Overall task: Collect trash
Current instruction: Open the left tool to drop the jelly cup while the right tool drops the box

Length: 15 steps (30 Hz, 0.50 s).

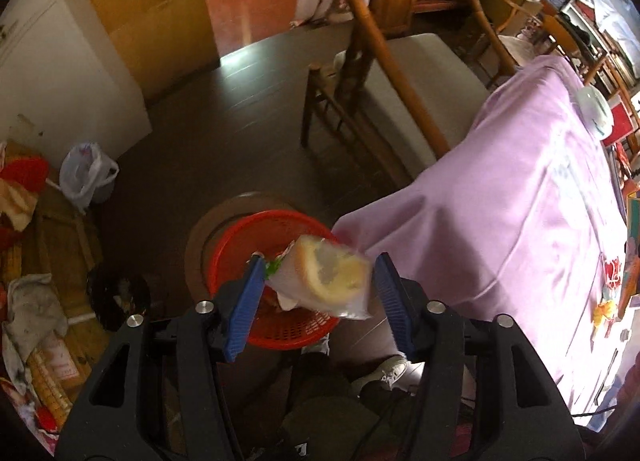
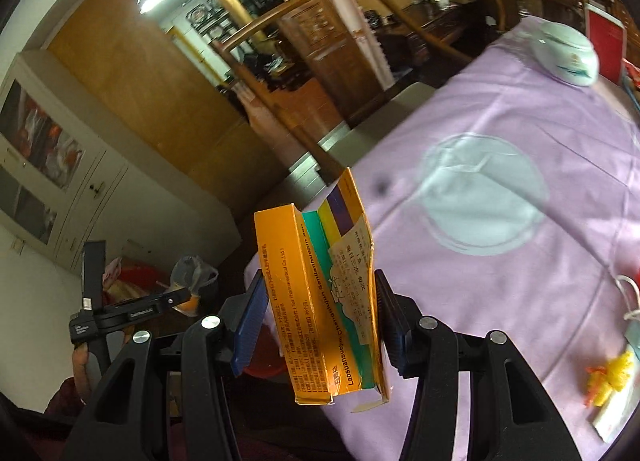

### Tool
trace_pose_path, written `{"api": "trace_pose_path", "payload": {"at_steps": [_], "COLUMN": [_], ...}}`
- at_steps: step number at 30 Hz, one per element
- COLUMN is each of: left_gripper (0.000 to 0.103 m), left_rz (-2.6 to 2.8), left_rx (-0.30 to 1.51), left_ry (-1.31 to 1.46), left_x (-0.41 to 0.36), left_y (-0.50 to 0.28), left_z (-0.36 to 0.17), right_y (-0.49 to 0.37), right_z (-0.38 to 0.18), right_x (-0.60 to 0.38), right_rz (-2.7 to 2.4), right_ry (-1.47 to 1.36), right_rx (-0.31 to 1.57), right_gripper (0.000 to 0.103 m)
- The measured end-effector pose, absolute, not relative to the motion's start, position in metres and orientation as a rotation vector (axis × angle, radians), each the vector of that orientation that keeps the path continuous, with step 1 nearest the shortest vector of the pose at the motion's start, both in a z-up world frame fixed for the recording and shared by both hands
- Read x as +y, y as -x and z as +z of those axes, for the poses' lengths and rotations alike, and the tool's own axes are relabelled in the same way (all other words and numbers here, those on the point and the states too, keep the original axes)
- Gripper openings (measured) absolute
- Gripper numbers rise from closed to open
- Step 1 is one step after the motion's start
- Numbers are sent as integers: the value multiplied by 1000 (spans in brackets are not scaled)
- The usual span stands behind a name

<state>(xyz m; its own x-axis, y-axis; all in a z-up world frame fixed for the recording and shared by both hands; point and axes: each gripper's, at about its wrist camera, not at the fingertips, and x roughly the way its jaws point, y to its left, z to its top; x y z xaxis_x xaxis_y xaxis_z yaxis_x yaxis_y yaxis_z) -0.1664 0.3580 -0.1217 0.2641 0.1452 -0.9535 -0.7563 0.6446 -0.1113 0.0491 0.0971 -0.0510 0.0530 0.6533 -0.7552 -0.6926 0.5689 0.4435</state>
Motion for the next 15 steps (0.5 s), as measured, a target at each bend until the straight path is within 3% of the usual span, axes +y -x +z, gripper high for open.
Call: {"api": "trace_pose_path", "payload": {"at_steps": [2, 15], "left_gripper": [73, 79], "left_rz": [683, 824], "left_rx": [1150, 1097], "left_ry": [648, 796], "left_x": [362, 389], "left_y": [172, 248], "left_z": [-122, -123], "right_y": [-42, 32], "right_z": [-51, -60], "right_x": [110, 210], "right_rz": [1039, 1271], "right_ry": [57, 266], "right_rx": [1133, 1200], "right_gripper": [52, 52]}}
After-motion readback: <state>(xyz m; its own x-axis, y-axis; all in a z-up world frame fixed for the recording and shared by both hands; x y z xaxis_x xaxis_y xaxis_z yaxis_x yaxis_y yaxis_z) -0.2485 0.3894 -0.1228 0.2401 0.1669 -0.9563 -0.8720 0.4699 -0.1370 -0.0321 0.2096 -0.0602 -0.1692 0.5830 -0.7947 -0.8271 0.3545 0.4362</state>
